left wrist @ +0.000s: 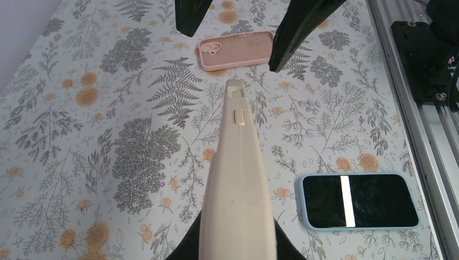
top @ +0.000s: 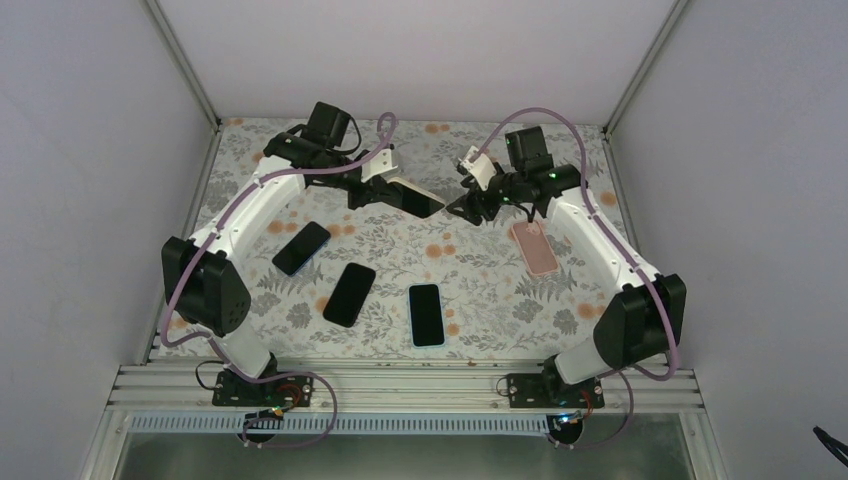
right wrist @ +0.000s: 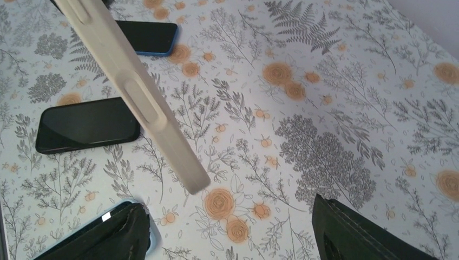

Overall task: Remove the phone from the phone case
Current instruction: Pick up the phone at the center of the board, then remove the phone case from the phone.

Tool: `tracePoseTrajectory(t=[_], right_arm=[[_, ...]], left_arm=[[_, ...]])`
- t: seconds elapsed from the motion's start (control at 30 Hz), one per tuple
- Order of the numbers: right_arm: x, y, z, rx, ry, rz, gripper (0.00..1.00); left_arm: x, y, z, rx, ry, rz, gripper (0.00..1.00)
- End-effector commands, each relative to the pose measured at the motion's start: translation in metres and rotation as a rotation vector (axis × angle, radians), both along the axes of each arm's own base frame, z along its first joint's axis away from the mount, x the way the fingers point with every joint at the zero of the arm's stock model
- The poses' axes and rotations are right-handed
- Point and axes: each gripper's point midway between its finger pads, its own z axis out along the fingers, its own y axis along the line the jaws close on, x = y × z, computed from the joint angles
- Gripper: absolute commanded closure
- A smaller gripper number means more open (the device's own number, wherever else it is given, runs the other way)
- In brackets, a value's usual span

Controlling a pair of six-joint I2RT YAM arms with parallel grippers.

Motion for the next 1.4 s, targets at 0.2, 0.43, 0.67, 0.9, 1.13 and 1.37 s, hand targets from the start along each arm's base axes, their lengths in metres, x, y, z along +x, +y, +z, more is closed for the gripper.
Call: tracePoseTrajectory(t=[0.2,0.43,0.67,0.9,1.13,1.37], right_arm=[[0.010,-0.003,-0.018,0.006,0.005,0.001,0.26],[0.022,0.000,-0.015,0.017,0.005,-0.025,0.28],[0.038,-0.004,-0.019,-0.008,-0.005,-0.078,0.31],[0.054,-0.004,-0.011,-0.013,-0.029,-0.107,0.33],[0.076,-0.006,0.010,-0.017,-0.094,-0.166,0.33],[0.101,-0.008,0.015,-0.044,-0.133,-0.218,0.33]], left_arm=[[-0.006,-0.007,0.032,-0.078,-0.074,-0.047,0.96],[-0.008,-0.008,0.033,-0.084,-0.065,-0.053,0.96],[-0.012,-0.008,0.033,-0.084,-0.064,-0.061,0.96],[-0.018,-0.010,0.036,-0.091,-0.061,-0.078,0.96],[-0.035,-0.017,0.029,-0.087,-0.015,-0.133,0.98],[-0.045,-0.022,0.026,-0.090,0.026,-0.179,0.98]])
